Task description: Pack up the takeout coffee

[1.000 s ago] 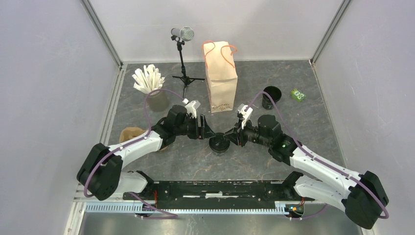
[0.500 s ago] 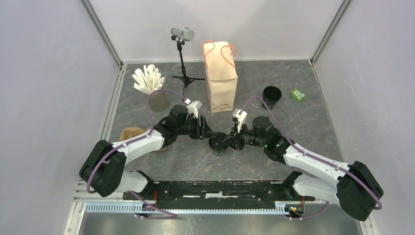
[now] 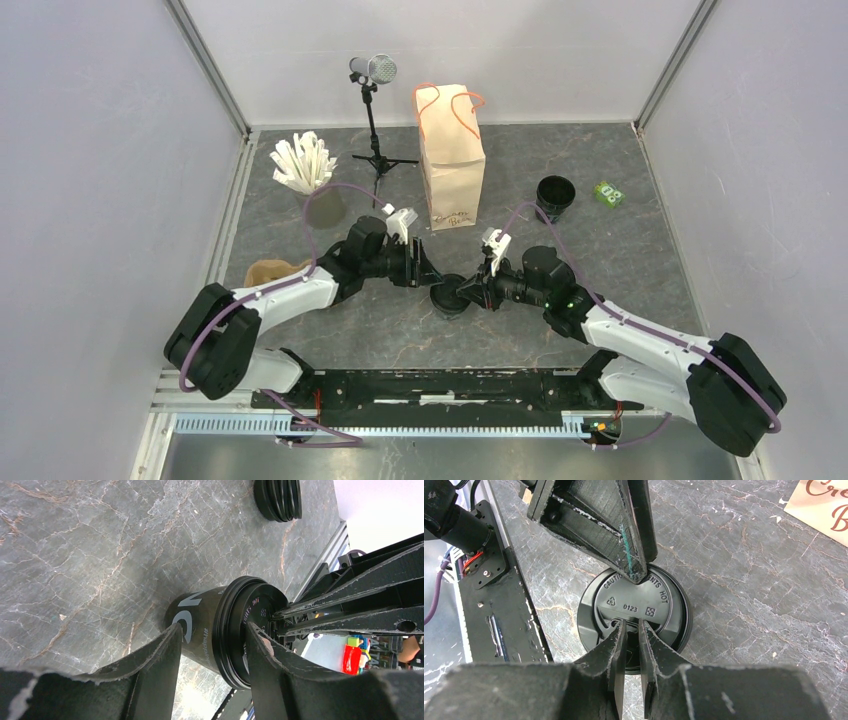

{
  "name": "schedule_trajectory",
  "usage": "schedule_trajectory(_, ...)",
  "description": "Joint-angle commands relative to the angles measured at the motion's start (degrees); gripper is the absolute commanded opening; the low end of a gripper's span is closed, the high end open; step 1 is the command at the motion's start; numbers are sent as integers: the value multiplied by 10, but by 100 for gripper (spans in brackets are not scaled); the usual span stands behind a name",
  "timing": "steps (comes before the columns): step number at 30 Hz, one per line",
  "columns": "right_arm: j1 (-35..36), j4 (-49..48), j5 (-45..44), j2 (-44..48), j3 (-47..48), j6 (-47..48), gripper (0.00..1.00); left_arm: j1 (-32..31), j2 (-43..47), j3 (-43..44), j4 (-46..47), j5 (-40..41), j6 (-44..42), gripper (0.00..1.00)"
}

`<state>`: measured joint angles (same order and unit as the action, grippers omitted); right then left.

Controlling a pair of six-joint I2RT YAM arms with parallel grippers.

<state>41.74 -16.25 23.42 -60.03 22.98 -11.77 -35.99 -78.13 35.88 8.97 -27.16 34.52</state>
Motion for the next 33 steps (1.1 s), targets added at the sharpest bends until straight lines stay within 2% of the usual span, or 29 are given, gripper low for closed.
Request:
schedule_trajectory(1,-3,39,-11,-1,-17,12,21,-7,0,-7,-45,15,-14,57)
schedule_trajectory(6,-3,29,5,-5,-23,7,22,-7,27,10,-86,26,-24,63)
schedule_trajectory(15,-3,45,27,-3,-7,19,24,-14,39,-20,-40,-5,9,69)
schedule_trajectory(19,-3,57,31,-4,0,38,25,-24,26,-36,-6,-15,32,67)
schedule_trajectory(25,-4,76,62,-19,13,74,26,-53,23,-39,-12,21,45,61)
schedule_trajectory(33,-3,107,70,-32,41,105,27,-82,7,-33,-14,58,46,60)
